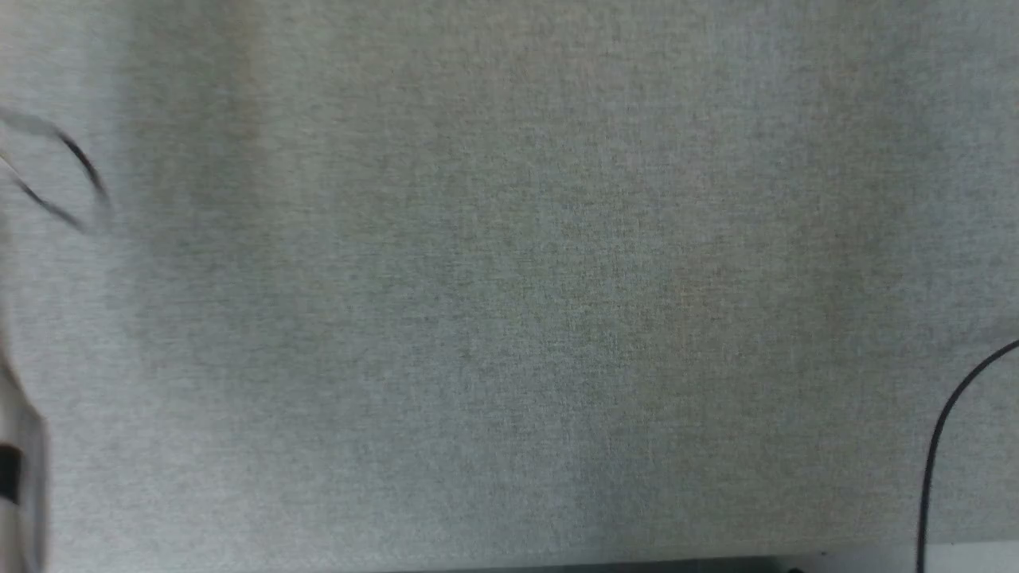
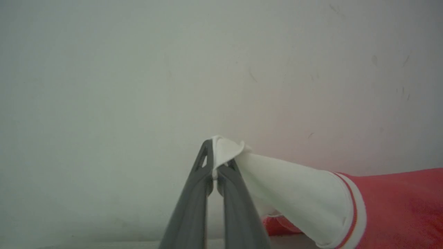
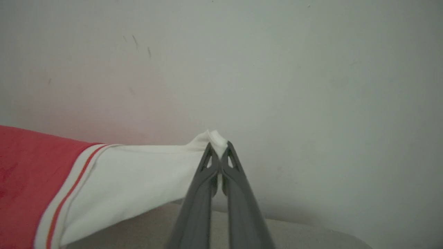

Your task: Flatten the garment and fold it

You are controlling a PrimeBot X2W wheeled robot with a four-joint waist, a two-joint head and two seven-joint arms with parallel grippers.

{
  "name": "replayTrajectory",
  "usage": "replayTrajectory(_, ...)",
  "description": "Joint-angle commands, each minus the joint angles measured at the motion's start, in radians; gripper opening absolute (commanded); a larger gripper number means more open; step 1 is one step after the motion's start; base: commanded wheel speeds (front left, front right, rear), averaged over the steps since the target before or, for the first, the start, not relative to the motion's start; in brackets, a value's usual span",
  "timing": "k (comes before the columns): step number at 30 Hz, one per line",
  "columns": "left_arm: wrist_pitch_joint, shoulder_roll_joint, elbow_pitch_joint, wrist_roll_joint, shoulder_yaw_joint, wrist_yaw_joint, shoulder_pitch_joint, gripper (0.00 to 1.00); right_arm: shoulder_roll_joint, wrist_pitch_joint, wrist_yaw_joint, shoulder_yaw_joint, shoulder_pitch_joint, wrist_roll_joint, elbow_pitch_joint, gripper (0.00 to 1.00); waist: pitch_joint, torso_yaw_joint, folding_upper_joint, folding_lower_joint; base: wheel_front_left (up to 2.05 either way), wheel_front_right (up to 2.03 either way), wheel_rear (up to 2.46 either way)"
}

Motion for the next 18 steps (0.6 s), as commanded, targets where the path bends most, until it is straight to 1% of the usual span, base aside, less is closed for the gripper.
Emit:
replayTrajectory(1, -0.007, -0.005, 0.006, 0.002, -0.006, -0.009, 0.033, 0.00, -0.006, -0.007, -0.001, 0.006, 0.028, 0.009, 0.004, 0.00, -0.084, 0.022, -0.0001, 0.0000, 0.00, 0.00, 0.00)
replayTrajectory(4, -0.007, -0.013, 0.015, 0.009, -0.036, -0.011, 0.174, 0.00, -0.018, -0.002, -0.001, 0.037, 0.151, 0.043, 0.015, 0.00, -0.165, 0.028, -0.0001, 0.0000, 0.00, 0.00, 0.00)
replayTrajectory(7, 0.018, -0.004, 0.010, 0.002, -0.051, -0.009, 0.314, 0.00, -0.039, 0.020, -0.001, 0.072, 0.271, 0.073, 0.012, 0.00, -0.250, 0.030, -0.0001, 0.0000, 0.00, 0.00, 0.00)
replayTrajectory(13, 0.116, 0.065, -0.039, -0.011, -0.074, -0.012, 0.580, 0.00, -0.090, 0.110, -0.001, 0.132, 0.494, 0.137, -0.035, 0.00, -0.409, 0.029, -0.0001, 0.0000, 0.00, 0.00, 0.00)
replayTrajectory(18, 0.236, 0.124, -0.124, -0.052, -0.080, -0.020, 0.781, 0.00, -0.147, 0.228, -0.001, 0.166, 0.668, 0.204, -0.116, 0.00, -0.511, 0.032, -0.0001, 0.0000, 0.00, 0.00, 0.00)
